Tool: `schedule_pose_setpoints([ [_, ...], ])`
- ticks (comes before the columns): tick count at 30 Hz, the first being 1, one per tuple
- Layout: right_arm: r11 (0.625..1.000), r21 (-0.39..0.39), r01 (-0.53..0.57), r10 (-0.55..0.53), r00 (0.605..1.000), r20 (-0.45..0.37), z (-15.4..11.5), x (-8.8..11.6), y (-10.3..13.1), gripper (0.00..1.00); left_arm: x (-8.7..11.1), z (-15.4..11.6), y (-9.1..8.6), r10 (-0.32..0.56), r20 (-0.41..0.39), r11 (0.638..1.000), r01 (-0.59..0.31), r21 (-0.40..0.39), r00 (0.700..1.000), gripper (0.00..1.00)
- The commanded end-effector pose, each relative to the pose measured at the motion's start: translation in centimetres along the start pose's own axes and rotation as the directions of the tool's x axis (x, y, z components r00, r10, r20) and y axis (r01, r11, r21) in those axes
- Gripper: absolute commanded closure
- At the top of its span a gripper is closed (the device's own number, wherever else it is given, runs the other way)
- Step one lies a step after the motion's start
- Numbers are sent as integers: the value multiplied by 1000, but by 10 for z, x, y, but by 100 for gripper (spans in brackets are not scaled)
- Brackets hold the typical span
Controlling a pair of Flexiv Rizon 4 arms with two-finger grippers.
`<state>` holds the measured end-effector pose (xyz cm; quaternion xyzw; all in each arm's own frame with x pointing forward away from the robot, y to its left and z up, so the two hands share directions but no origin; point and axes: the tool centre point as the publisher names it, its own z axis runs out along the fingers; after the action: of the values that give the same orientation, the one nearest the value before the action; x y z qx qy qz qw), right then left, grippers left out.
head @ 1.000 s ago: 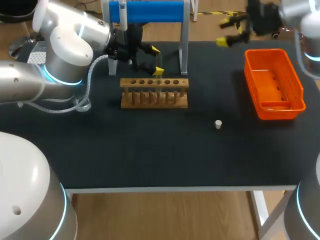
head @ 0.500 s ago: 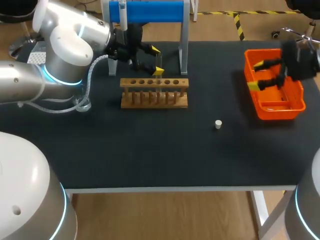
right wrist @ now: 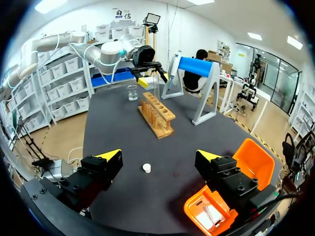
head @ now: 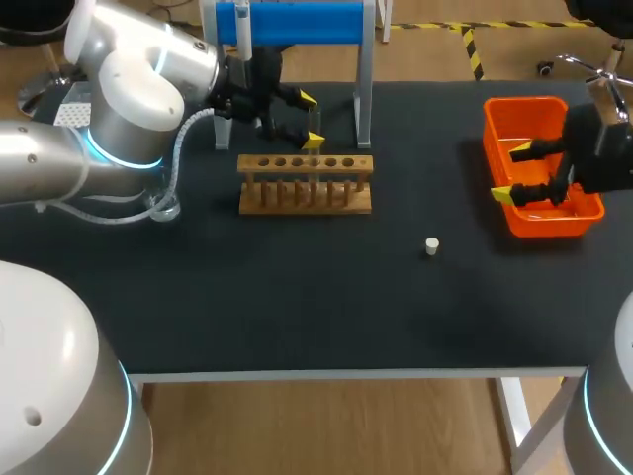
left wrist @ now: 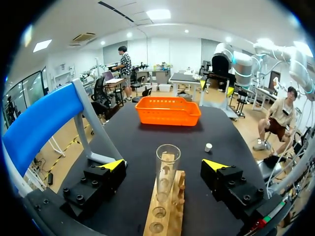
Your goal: Invert the test tube, pick up the pipette, mount the tip to pipette, aspirate from beaker and dispense into the tube, eject the tip, return the pipette, and cap with the stopper.
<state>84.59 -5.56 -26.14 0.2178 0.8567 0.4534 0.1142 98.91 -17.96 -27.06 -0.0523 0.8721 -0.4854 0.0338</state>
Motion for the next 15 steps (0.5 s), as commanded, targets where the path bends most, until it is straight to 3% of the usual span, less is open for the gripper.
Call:
schedule_pose_setpoints([
  [1,1000,1,0,0,1000,20,-1,4,0,0,-1,0,0,0,-3,1000,0,-2,1000,0],
  [15,999,24,-30,30,1000,3,8,18,-24,0,-1,0,0,0,-3,1000,0,-2,1000,0],
])
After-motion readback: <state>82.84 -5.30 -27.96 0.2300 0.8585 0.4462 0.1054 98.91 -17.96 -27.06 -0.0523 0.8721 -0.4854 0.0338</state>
